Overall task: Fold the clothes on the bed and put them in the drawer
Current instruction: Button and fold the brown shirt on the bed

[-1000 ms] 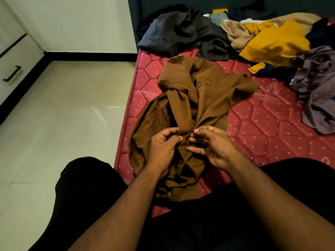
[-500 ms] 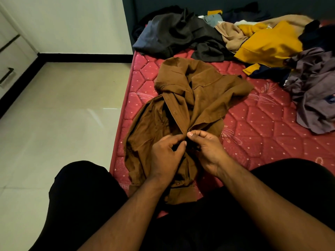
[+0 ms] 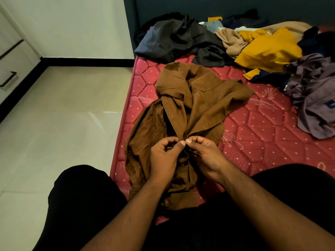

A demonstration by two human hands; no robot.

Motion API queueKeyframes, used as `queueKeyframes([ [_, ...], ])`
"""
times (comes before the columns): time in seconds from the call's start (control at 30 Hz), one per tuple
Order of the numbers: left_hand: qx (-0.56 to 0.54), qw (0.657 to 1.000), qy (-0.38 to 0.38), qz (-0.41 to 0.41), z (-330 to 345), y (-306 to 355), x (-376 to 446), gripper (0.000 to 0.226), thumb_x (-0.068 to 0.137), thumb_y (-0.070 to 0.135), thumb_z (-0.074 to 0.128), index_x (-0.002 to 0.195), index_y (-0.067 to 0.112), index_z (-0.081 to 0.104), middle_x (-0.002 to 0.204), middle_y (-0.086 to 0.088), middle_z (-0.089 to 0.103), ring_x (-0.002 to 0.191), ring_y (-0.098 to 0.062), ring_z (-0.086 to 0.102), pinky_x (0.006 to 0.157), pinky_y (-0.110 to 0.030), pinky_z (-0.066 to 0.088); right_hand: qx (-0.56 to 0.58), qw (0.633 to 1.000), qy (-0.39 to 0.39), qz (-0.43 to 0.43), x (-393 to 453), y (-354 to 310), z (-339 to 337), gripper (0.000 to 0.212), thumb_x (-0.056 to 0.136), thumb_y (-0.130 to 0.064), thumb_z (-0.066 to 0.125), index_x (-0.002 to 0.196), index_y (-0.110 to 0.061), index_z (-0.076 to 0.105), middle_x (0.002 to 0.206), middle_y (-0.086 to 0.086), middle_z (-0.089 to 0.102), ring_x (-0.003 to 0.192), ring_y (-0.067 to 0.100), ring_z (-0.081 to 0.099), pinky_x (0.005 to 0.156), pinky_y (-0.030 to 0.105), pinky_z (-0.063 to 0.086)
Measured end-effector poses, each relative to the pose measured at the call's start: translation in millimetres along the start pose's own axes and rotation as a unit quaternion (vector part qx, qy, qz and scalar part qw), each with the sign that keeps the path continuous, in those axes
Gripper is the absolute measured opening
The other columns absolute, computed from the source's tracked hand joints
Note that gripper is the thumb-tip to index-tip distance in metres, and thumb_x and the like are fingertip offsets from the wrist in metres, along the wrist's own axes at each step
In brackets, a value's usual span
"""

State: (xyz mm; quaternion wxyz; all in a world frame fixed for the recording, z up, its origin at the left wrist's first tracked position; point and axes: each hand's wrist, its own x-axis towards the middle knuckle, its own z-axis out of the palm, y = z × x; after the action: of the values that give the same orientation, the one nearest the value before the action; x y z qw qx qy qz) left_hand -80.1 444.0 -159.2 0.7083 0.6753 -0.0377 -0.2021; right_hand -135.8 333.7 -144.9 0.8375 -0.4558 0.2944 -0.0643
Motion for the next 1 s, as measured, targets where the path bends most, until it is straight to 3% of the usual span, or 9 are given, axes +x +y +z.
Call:
queueKeyframes([
  [0.1,-0.057,0.997,-0.001,-0.056,1,4,2,0.009,0.084,0.01,0.074,0.089,0.003,0.071,0.08,-0.018,0.072,0.065,-0.031,0.066,0.06,-0.039,0.056,-0.024,1.0,-0.014,-0.002,-2,-1,-2,0.009,0.092,-0.003,0.058,0.083,-0.005,0.061,0.07,0.006,0.067,0.063,0.012,0.066,0.056,0.02,0.052],
  [0.17,-0.053,0.997,0.0,-0.064,2,3,4,0.007,0.084,0.012,0.074,0.085,0.005,0.072,0.077,-0.019,0.071,0.06,-0.029,0.061,0.058,-0.038,0.053,-0.035,0.999,-0.024,-0.008,-1,-1,-4,0.006,0.09,-0.001,0.058,0.085,-0.002,0.06,0.073,0.009,0.068,0.066,0.015,0.066,0.059,0.022,0.054],
  [0.33,-0.118,0.982,-0.027,-0.143,-1,1,4,0.007,0.086,0.013,0.07,0.087,0.008,0.073,0.077,-0.013,0.072,0.065,-0.022,0.064,0.058,-0.03,0.051,-0.04,0.998,-0.031,-0.024,-1,0,0,0.007,0.09,0.001,0.057,0.084,-0.001,0.06,0.07,0.007,0.066,0.06,0.011,0.063,0.055,0.018,0.051],
  [0.4,-0.105,0.986,-0.046,-0.121,-3,2,2,0.007,0.087,0.011,0.069,0.09,0.006,0.073,0.08,-0.014,0.073,0.069,-0.024,0.067,0.061,-0.032,0.054,-0.015,0.999,-0.022,-0.031,-1,2,1,0.009,0.09,0.0,0.057,0.082,-0.003,0.059,0.071,0.007,0.067,0.061,0.011,0.064,0.055,0.019,0.051],
  [0.53,-0.006,1.0,-0.027,-0.015,-2,-1,-4,0.007,0.086,0.008,0.071,0.089,0.012,0.075,0.081,-0.011,0.075,0.078,-0.031,0.071,0.07,-0.043,0.059,0.013,0.999,-0.005,-0.03,0,6,1,0.007,0.088,-0.007,0.061,0.081,-0.009,0.061,0.083,0.012,0.07,0.077,0.022,0.067,0.07,0.029,0.057],
  [0.63,0.011,1.0,-0.014,0.007,1,-2,-7,0.014,0.085,0.006,0.072,0.095,0.015,0.074,0.078,-0.009,0.074,0.073,-0.028,0.069,0.072,-0.05,0.057,0.032,0.999,0.004,-0.036,1,8,2,0.007,0.089,-0.004,0.06,0.083,-0.006,0.06,0.085,0.021,0.07,0.079,0.027,0.07,0.069,0.03,0.058],
  [0.83,-0.002,0.998,-0.049,0.029,3,-1,-11,0.023,0.087,0.0,0.067,0.101,0.016,0.075,0.088,-0.004,0.077,0.083,-0.021,0.073,0.073,-0.037,0.061,-0.029,0.996,0.052,-0.062,-1,9,3,0.006,0.09,-0.005,0.062,0.084,-0.007,0.063,0.082,0.022,0.07,0.07,0.025,0.068,0.057,0.026,0.055],
  [0.93,-0.096,0.992,-0.038,-0.067,0,-3,-9,0.016,0.089,0.002,0.063,0.099,0.007,0.075,0.088,-0.015,0.075,0.077,-0.022,0.071,0.069,-0.032,0.057,-0.054,0.995,0.058,-0.058,-2,9,2,0.009,0.089,-0.007,0.064,0.08,-0.008,0.066,0.074,0.016,0.068,0.06,0.021,0.063,0.052,0.028,0.054],
  [1.0,-0.174,0.974,-0.032,-0.142,-3,-2,-3,0.015,0.091,0.004,0.06,0.098,0.0,0.073,0.088,-0.019,0.071,0.074,-0.022,0.067,0.064,-0.031,0.054,-0.064,0.996,0.044,-0.052,-1,9,1,0.008,0.088,-0.007,0.064,0.081,-0.006,0.067,0.077,0.017,0.069,0.065,0.024,0.063,0.056,0.032,0.054],
])
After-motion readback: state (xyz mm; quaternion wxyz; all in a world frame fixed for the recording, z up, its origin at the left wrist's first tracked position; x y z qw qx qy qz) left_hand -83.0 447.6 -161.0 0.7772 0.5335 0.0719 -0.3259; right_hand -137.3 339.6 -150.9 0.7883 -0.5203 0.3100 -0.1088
